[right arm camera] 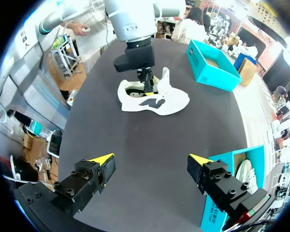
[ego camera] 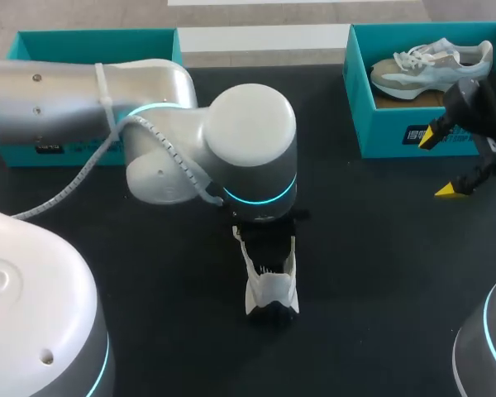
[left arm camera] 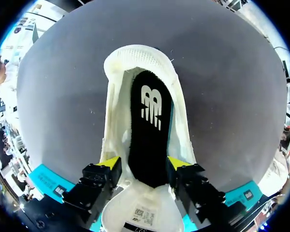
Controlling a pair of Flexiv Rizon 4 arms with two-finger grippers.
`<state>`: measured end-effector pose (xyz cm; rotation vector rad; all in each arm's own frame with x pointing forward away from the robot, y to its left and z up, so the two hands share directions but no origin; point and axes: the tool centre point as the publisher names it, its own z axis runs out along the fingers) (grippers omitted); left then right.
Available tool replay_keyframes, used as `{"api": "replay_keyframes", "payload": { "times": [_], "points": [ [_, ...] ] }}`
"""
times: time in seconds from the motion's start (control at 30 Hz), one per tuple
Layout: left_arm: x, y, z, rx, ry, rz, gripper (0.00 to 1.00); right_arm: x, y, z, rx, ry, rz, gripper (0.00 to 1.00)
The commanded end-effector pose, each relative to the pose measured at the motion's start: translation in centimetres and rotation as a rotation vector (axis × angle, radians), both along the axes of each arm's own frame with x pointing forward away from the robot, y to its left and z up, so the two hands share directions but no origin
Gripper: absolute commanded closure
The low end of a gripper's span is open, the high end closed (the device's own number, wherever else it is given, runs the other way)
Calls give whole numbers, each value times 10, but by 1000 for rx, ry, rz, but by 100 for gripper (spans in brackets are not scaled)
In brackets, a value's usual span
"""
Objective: Take the shoe out of the shoebox, open the shoe tongue, remove and reinsert the insole, then place the shoe into the shoebox
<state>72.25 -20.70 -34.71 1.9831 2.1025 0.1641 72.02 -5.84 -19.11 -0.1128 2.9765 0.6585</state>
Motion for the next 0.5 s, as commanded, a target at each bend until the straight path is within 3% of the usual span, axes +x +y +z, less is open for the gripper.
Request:
{"api": "replay_keyframes", "payload": {
  "times": [0.03,0.37,0.5],
  "points": [
    [-4,-1,5,19,-8,3,0,1,0,-1,-2,1,0,0],
    [-6,6,15,25,-5,-9,0,1,0,-1,-2,1,0,0],
    [-2,6,8,45,5,-13,0,1,0,-1,-2,1,0,0]
  ]
}}
